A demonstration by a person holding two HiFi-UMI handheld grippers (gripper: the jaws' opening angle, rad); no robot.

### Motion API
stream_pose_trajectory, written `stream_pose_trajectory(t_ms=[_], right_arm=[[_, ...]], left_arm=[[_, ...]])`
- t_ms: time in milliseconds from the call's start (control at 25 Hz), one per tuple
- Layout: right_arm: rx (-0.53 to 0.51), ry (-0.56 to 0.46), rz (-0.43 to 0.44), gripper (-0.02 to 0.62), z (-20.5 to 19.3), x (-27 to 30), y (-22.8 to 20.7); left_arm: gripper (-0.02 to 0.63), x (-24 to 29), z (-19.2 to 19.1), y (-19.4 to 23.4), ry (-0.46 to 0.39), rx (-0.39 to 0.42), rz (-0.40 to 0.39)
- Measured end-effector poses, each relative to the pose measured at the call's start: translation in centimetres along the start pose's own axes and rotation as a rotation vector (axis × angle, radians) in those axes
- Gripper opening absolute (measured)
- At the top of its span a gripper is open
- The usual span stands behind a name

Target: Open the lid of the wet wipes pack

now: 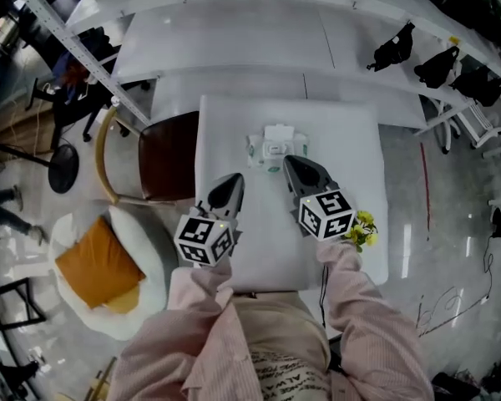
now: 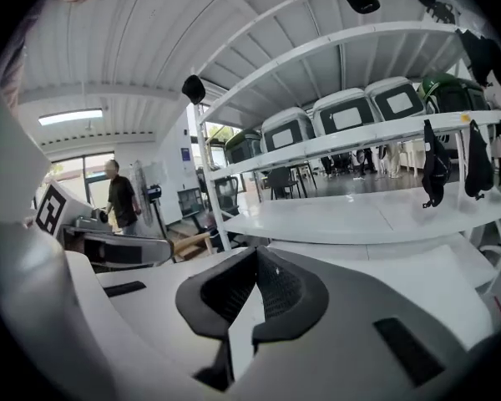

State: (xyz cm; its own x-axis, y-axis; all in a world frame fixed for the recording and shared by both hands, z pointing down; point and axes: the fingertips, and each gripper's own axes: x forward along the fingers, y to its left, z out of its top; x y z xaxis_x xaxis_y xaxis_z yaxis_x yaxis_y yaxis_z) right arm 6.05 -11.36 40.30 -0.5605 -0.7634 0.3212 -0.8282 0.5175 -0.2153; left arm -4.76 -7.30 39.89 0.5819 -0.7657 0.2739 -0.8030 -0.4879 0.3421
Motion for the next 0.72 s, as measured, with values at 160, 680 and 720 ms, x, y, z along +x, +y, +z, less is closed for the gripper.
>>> stream_pose_trajectory(t_ms=[160, 680, 720], right_arm=[[0.030, -0.053, -0.005, 0.000, 1.7, -2.8, 1.3], [0.005, -0.226, -0.054, 0.000, 6.7, -9.4, 2.9], [-0.003, -0.235, -0.054, 0.000, 6.8, -9.8, 3.1]], left_arm=[[-0.005, -2.4, 2.2, -0.9, -0.042, 0.024, -0.005], [-0.005, -7.8, 6.7, -2.6, -0.178, 0.104, -0.015], [-0.005, -8.2, 6.8, -2.6, -0.185, 0.103, -0.011]])
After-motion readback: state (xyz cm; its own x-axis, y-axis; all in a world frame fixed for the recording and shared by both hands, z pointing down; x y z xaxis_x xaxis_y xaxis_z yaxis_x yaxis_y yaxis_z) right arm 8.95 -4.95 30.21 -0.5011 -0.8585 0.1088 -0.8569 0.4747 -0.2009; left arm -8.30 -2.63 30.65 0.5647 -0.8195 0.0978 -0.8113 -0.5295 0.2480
